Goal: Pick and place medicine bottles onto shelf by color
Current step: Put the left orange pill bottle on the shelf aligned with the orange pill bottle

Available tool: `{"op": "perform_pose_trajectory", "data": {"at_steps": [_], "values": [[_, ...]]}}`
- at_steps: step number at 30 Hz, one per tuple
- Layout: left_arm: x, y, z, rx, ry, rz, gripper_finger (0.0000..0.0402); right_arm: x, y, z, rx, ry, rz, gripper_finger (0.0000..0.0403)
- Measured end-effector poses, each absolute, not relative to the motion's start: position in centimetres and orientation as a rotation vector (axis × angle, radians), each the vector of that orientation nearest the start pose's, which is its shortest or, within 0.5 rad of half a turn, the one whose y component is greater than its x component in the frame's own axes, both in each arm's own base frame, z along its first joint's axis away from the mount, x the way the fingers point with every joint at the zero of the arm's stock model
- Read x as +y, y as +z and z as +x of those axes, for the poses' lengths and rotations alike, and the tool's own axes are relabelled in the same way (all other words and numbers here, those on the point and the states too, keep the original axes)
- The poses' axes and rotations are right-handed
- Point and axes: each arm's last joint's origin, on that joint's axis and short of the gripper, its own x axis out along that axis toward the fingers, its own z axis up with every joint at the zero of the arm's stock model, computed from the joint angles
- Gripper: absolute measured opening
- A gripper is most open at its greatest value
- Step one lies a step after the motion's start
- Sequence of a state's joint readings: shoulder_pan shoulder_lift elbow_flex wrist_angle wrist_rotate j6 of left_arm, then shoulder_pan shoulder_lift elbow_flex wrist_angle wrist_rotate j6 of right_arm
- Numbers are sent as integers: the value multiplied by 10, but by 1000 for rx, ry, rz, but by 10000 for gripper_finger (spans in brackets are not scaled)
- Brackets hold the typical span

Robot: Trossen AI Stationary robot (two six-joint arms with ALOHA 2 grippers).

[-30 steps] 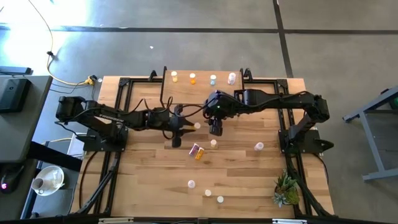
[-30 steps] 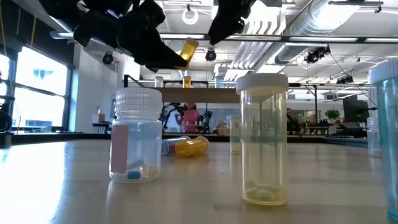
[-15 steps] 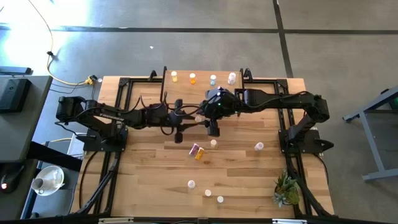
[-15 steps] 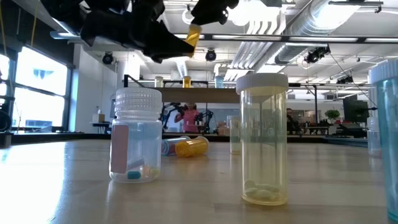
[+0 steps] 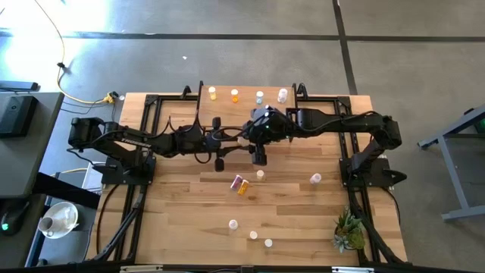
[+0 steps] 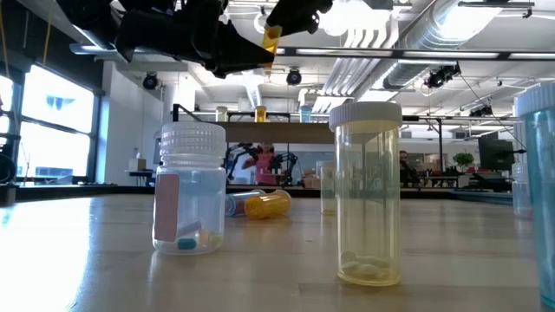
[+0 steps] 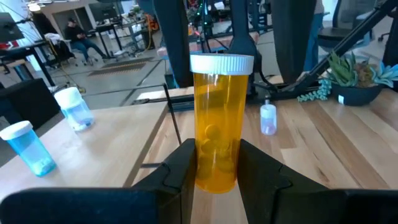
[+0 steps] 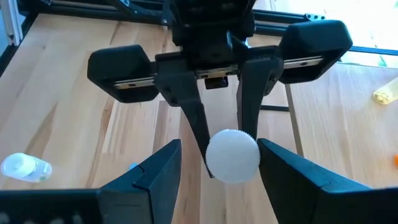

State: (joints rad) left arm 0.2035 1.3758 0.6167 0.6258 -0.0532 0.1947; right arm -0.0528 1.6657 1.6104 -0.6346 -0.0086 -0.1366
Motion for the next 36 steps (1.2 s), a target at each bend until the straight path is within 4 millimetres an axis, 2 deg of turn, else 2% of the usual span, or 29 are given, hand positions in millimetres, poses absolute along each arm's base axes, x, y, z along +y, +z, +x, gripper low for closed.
{"op": "perform_pose_trajectory", "data": {"at_steps": [7,15,19,32,36], "values": [[59,225,278,155,243,184,87,-20,351,367,690,-19,-114,189],[59,225,278,156,243,183,87,-20,351,367,691,-22,-115,114],[59,225,278,158,243,183,87,-20,351,367,694,-21,-114,91],[59,225,278,155,243,176,87,-20,351,367,697,-20,-113,102],[59,225,278,156,244,175,101,-20,351,367,697,-22,-105,102]]}}
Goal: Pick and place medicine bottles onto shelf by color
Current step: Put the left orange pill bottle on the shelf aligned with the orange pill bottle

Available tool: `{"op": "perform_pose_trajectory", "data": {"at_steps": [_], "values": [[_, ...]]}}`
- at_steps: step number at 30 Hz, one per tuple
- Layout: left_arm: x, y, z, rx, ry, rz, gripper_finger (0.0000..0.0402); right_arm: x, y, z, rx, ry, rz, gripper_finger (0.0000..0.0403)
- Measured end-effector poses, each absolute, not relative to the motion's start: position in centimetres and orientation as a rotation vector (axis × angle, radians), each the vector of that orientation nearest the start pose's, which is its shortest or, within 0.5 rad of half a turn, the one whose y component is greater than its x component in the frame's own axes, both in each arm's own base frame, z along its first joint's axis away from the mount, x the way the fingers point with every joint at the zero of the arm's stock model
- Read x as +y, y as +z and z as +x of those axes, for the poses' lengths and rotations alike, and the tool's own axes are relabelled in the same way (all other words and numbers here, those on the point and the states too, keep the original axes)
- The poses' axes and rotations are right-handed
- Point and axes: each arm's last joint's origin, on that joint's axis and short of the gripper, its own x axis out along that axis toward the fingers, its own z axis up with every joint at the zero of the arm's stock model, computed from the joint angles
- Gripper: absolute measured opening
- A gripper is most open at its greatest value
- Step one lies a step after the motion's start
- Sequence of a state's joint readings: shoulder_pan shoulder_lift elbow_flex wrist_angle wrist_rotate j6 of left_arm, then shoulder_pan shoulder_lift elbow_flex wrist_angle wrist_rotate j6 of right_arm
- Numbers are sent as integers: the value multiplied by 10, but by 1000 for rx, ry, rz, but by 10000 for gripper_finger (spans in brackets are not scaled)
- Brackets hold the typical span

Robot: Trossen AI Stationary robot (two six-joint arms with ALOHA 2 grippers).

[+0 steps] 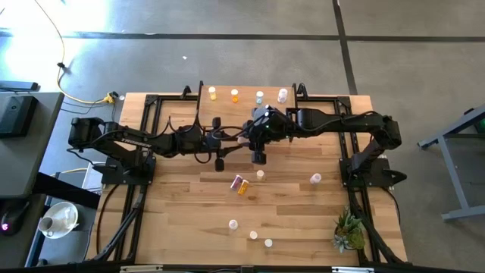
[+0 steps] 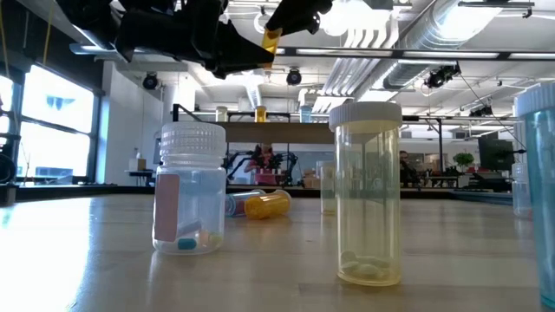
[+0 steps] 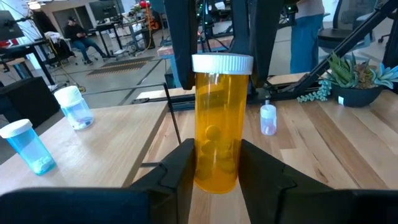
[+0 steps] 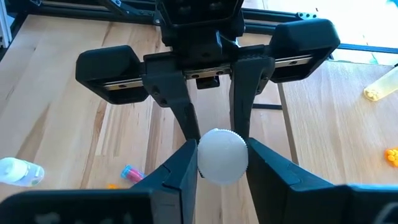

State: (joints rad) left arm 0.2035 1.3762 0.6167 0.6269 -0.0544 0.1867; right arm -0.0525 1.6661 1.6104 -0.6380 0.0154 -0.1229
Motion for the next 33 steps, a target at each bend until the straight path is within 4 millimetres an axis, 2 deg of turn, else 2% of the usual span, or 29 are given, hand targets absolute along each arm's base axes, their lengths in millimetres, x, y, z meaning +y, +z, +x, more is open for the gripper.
{"op": "perform_pose_trajectory", "data": {"at_steps": [9,13,22,28,33], "values": [[59,223,277,176,258,173,185,-20,350,367,702,-30,-86,101],[60,227,271,211,315,188,209,-25,350,367,703,-53,-60,101],[60,242,246,303,375,192,215,-48,350,364,707,-150,-39,101],[67,250,225,346,412,134,215,-77,354,361,670,-226,-14,101],[76,251,214,360,314,33,215,-102,368,356,624,-297,22,101]]}}
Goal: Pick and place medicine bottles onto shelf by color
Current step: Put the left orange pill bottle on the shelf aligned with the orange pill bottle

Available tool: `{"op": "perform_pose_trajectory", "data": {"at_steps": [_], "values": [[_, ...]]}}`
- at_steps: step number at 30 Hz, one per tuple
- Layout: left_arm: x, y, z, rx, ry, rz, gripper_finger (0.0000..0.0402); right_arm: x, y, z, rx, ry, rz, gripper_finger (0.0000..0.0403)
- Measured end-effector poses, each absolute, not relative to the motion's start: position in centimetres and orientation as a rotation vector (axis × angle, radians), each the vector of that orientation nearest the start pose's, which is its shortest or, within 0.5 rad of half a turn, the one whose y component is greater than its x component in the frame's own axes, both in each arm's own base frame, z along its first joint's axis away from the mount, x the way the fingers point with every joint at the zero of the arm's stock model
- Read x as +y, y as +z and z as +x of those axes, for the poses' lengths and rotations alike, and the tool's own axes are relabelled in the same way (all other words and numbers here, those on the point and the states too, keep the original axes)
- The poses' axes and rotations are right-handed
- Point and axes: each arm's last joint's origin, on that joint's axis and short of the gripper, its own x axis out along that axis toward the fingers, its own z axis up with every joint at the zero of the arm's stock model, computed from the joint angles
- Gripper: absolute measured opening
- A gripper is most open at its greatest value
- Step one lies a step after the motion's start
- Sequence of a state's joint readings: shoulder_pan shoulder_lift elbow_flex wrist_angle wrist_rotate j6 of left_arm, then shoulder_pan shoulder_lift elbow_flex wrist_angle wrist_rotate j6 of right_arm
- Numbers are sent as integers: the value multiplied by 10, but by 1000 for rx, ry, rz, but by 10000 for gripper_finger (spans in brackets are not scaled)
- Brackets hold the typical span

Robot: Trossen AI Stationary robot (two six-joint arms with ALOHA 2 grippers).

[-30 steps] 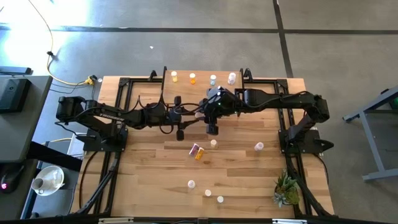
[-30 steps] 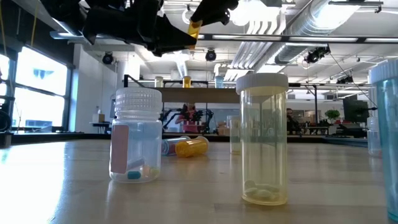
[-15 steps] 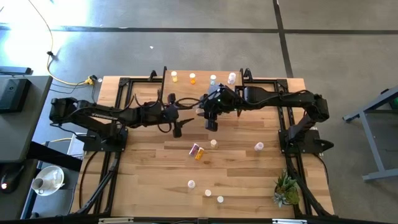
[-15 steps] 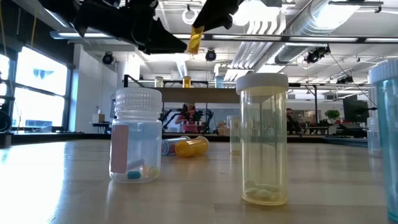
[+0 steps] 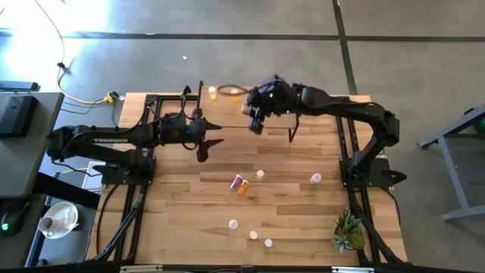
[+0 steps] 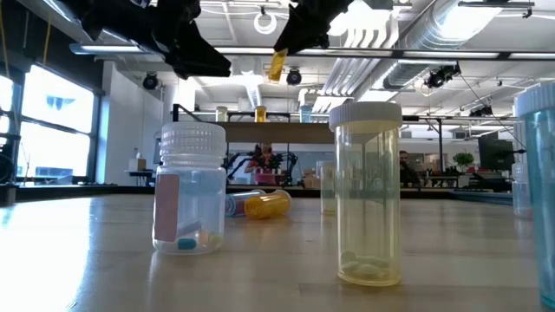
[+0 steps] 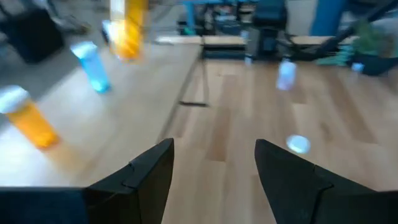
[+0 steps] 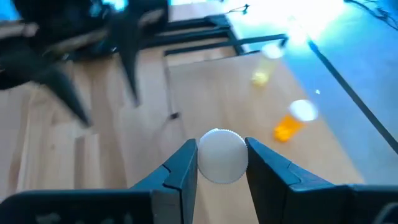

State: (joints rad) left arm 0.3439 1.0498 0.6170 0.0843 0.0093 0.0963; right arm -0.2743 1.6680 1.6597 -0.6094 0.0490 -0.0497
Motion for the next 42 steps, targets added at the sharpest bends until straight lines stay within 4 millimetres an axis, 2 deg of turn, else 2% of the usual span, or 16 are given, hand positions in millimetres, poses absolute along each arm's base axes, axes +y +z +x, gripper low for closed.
{"op": "perform_pose_trajectory", "data": {"at_steps": [5,11,16,24,28,33,42], "values": [[82,248,213,366,234,-43,215,-119,385,350,564,-302,53,101],[86,238,218,402,236,-78,215,-133,397,344,528,-332,63,100],[87,229,221,403,241,-111,215,-138,406,342,492,-330,62,100],[80,193,205,281,253,-164,215,-141,419,339,453,-335,46,100],[79,189,202,289,256,-179,215,-142,422,339,424,-339,35,100],[76,189,204,287,246,-182,215,-144,417,344,437,-339,44,100],[65,189,207,291,191,-172,215,-154,378,372,542,-338,98,100]]}}
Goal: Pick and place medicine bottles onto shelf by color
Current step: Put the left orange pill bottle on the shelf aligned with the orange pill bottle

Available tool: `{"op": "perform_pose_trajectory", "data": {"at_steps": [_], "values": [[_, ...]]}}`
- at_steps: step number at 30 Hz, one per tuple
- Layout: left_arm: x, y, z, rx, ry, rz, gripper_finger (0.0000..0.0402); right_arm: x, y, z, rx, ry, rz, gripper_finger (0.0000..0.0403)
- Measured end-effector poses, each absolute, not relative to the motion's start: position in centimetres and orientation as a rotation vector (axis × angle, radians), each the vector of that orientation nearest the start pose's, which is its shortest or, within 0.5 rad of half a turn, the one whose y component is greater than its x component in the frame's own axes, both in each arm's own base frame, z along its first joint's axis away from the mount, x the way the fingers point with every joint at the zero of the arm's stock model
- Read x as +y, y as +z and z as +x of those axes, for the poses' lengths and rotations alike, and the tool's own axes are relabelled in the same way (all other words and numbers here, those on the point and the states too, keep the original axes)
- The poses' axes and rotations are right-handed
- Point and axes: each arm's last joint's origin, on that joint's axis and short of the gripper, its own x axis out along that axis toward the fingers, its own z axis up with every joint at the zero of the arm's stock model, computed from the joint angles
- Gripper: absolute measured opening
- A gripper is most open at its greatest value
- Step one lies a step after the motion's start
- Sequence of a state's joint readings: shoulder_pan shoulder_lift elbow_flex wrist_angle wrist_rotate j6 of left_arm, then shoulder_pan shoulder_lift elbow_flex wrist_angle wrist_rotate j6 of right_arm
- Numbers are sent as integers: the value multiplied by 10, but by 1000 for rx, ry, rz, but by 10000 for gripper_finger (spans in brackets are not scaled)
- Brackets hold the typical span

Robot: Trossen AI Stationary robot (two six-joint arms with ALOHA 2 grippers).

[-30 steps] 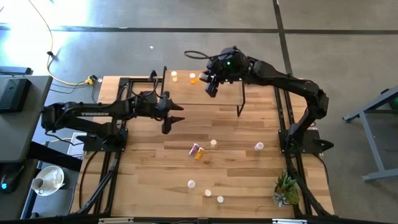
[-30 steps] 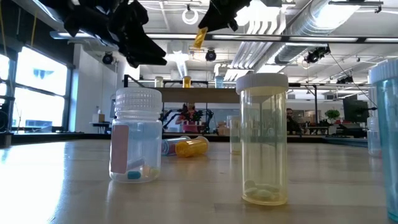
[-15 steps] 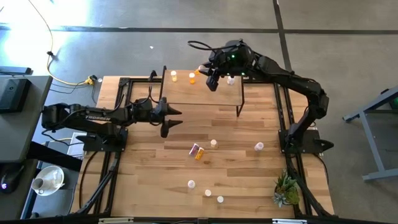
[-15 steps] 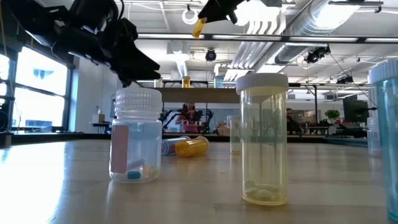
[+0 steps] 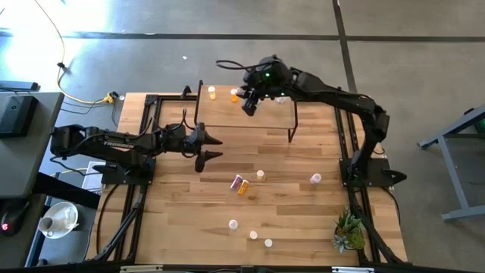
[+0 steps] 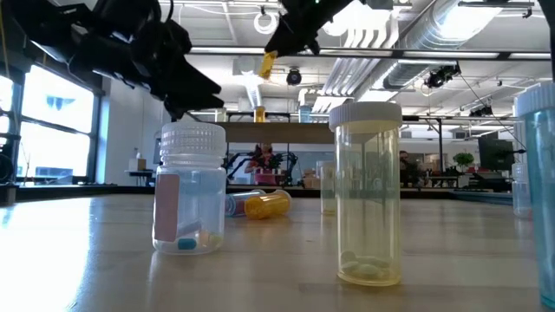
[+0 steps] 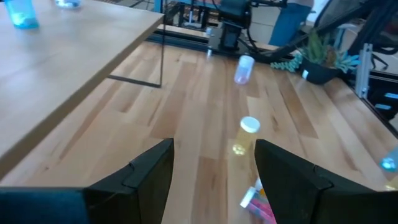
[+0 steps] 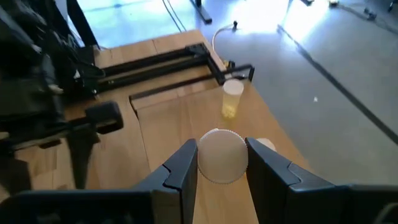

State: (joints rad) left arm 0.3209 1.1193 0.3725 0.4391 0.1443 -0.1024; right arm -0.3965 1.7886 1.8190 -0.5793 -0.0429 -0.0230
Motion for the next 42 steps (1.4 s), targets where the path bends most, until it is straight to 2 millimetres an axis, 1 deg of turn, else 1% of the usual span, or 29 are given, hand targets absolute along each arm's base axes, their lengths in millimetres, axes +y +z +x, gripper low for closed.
{"op": "perform_pose_trajectory", "data": {"at_steps": [6,10,13,16,22,29,31,33,35,42], "values": [[59,193,206,282,169,-167,215,-157,362,381,586,-347,157,100],[58,200,203,308,200,-161,215,-152,359,385,592,-343,155,100],[58,208,198,336,244,-122,215,-147,363,388,564,-335,164,100],[57,213,192,364,275,-91,215,-144,376,390,517,-333,147,100],[54,218,180,381,289,-91,215,-149,395,385,474,-386,130,100],[53,219,175,399,292,-112,215,-163,395,379,490,-426,149,100],[53,219,175,398,294,-118,215,-165,391,380,509,-420,168,100],[53,218,175,399,291,-121,215,-166,381,384,554,-407,181,100],[52,218,175,404,290,-122,215,-164,370,386,628,-382,183,100],[52,217,175,411,293,-139,215,-160,345,403,699,-343,181,100]]}}
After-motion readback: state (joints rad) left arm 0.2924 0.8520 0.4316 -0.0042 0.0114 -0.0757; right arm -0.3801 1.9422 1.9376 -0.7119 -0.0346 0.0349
